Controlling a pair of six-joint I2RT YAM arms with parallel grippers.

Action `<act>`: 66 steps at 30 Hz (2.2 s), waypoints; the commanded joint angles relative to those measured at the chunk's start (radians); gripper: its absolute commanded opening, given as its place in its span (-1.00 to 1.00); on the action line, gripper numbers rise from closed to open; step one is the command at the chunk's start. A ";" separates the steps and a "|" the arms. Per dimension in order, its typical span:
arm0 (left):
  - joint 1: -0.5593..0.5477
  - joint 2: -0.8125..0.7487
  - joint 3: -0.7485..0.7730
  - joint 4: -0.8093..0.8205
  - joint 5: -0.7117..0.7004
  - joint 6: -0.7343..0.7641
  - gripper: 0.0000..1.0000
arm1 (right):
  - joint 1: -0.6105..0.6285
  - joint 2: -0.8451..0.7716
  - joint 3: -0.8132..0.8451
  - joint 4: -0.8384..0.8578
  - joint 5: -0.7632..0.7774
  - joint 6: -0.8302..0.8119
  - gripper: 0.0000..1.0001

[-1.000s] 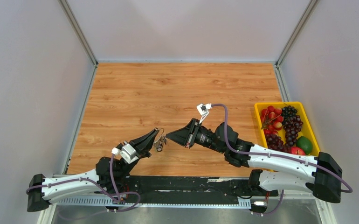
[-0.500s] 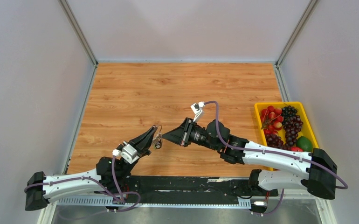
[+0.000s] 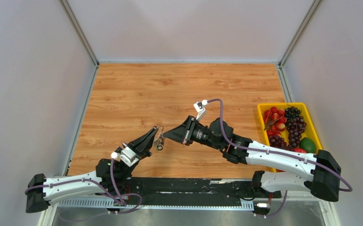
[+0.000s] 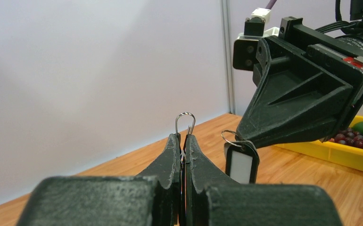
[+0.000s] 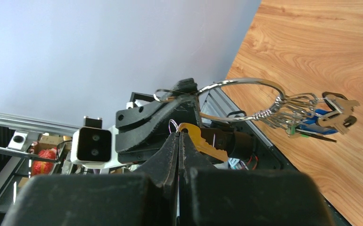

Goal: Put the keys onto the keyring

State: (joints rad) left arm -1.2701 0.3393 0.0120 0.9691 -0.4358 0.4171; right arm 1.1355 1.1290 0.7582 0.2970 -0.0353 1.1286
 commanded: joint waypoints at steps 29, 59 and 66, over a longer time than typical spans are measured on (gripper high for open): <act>0.000 -0.007 -0.056 0.102 0.073 0.031 -0.99 | -0.006 0.033 0.107 -0.013 -0.001 0.074 -1.00; 0.000 -0.013 -0.058 0.102 0.081 0.029 -0.99 | -0.006 0.071 0.135 -0.025 -0.006 0.083 -1.00; 0.001 -0.006 -0.058 0.102 0.080 0.030 -0.99 | -0.007 0.083 0.153 -0.025 -0.011 0.080 -1.00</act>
State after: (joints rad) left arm -1.2701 0.3294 0.0116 1.0107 -0.3759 0.4301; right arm 1.1332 1.2087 0.8619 0.2512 -0.0387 1.1961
